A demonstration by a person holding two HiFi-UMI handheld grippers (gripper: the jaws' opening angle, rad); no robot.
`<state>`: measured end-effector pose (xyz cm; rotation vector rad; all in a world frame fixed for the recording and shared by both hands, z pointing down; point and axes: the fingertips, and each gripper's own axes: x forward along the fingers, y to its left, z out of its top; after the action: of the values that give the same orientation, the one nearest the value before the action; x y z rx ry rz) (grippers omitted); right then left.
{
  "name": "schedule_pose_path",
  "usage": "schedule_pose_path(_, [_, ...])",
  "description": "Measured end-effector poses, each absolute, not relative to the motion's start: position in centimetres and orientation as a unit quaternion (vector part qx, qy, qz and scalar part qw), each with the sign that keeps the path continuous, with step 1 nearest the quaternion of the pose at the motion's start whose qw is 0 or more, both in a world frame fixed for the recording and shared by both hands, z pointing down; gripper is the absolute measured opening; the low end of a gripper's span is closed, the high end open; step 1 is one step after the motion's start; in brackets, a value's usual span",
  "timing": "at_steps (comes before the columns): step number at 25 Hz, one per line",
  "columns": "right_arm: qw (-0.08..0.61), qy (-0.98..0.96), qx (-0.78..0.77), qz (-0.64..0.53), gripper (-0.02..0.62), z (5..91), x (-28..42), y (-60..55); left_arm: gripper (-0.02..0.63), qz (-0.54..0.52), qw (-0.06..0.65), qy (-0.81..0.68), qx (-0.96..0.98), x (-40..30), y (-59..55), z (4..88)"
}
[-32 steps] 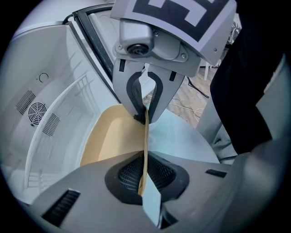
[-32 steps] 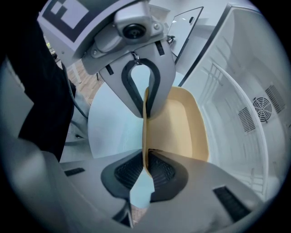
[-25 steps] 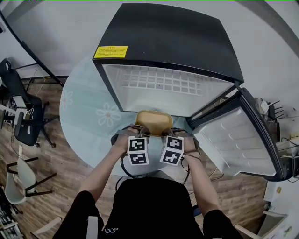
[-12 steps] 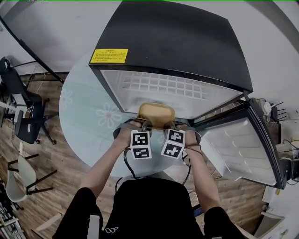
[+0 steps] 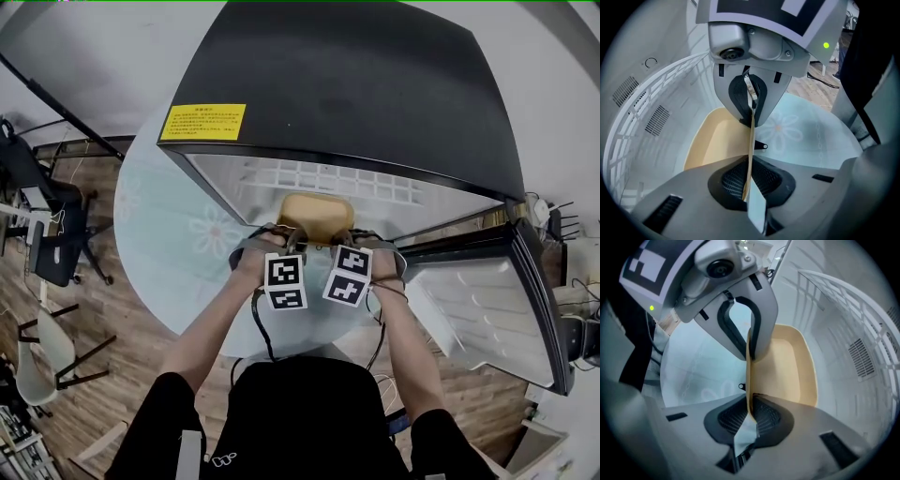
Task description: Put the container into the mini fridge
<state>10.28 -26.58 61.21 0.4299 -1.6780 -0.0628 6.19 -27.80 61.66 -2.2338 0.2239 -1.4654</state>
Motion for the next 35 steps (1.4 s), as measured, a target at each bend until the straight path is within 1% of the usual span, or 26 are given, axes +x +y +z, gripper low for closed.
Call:
schedule_pose_path(16, [0.648, -0.736, 0.197, -0.021, 0.041, 63.1, 11.3, -30.8, 0.035, -0.527, 0.228, 0.112, -0.811, 7.2, -32.1, 63.4])
schedule_pose_path(31, [0.64, -0.741, 0.201, -0.026, 0.045, 63.6, 11.5, -31.9, 0.06, -0.519, 0.221, 0.143, -0.813, 7.5, -33.8, 63.8])
schedule_pose_path(35, [0.636, -0.742, 0.209, -0.029, 0.086, 63.3, 11.7, -32.0, 0.067, -0.514, 0.219, 0.159, -0.814, 7.5, -34.0, 63.2])
